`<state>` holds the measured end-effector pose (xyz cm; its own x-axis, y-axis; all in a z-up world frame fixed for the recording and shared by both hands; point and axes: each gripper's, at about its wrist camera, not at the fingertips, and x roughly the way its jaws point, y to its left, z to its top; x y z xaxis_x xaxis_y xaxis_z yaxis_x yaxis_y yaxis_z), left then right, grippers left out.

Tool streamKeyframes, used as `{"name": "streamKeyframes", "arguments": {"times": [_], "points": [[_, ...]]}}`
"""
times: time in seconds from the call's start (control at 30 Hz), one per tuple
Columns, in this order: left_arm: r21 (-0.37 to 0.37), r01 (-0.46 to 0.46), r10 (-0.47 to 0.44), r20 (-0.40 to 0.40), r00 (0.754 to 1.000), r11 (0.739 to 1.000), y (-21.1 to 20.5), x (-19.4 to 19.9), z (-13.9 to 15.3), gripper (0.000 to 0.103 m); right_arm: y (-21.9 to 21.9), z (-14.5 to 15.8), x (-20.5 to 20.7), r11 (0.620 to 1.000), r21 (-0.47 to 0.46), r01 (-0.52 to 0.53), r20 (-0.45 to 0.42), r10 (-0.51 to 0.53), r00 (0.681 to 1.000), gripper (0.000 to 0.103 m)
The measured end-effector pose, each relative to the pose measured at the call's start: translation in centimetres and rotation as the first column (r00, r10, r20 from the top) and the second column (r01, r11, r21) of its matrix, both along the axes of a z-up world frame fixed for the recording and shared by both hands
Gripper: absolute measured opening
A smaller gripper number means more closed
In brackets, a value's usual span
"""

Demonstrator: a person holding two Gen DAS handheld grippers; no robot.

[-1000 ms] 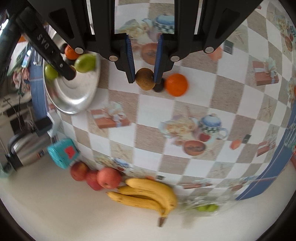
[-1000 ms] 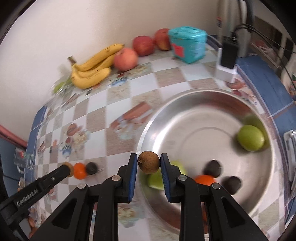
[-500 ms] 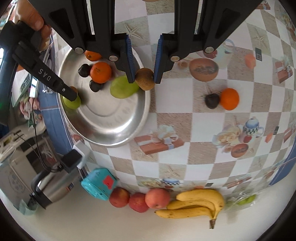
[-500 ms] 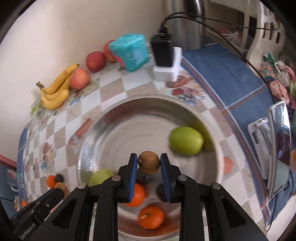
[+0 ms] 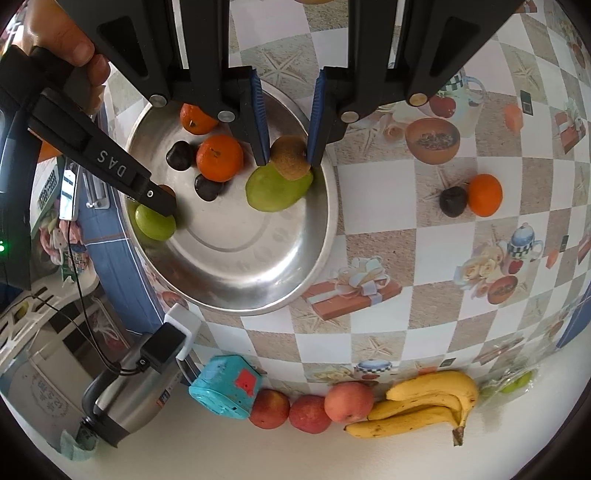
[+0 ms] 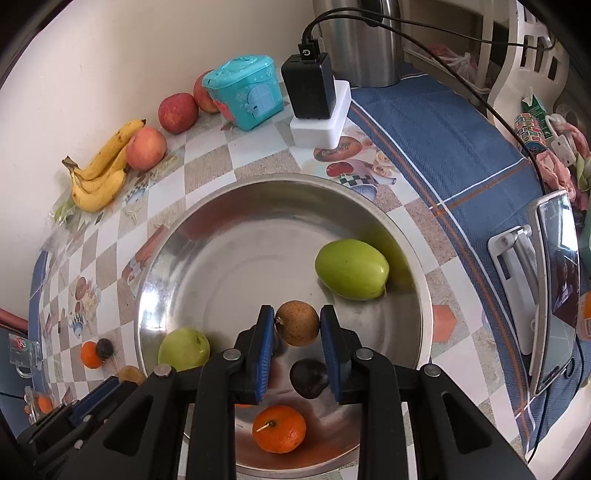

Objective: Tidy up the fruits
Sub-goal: 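Open both tools to drop the kiwis into the steel bowl, then withdraw both tools from the bowl toward the last orange and dark plum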

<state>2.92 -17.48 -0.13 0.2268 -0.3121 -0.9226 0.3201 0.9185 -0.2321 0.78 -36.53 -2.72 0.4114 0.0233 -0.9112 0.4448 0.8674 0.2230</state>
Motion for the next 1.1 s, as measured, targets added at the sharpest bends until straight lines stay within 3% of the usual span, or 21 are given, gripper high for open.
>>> {"name": "streamKeyframes", "arguments": {"times": [0.33, 0.83, 1.1], "points": [[-0.004, 0.018, -0.018, 0.008, 1.0, 1.0, -0.3, 0.0, 0.3, 0.023, 0.0, 0.1, 0.0, 1.0, 0.001, 0.0, 0.005, 0.0, 1.0, 0.027], [0.059, -0.091, 0.093, -0.025, 0.995, 0.994, 2.2, 1.3, -0.9, 0.025, 0.8, 0.6, 0.3, 1.0, -0.001, -0.019, 0.012, 0.019, 1.0, 0.027], [0.088, -0.19, 0.192, -0.018, 0.981, 0.978, 4.9, 2.4, -1.1, 0.046, 2.0, 0.9, 0.7, 0.999, 0.01, -0.05, 0.013, 0.05, 0.999, 0.027]]}}
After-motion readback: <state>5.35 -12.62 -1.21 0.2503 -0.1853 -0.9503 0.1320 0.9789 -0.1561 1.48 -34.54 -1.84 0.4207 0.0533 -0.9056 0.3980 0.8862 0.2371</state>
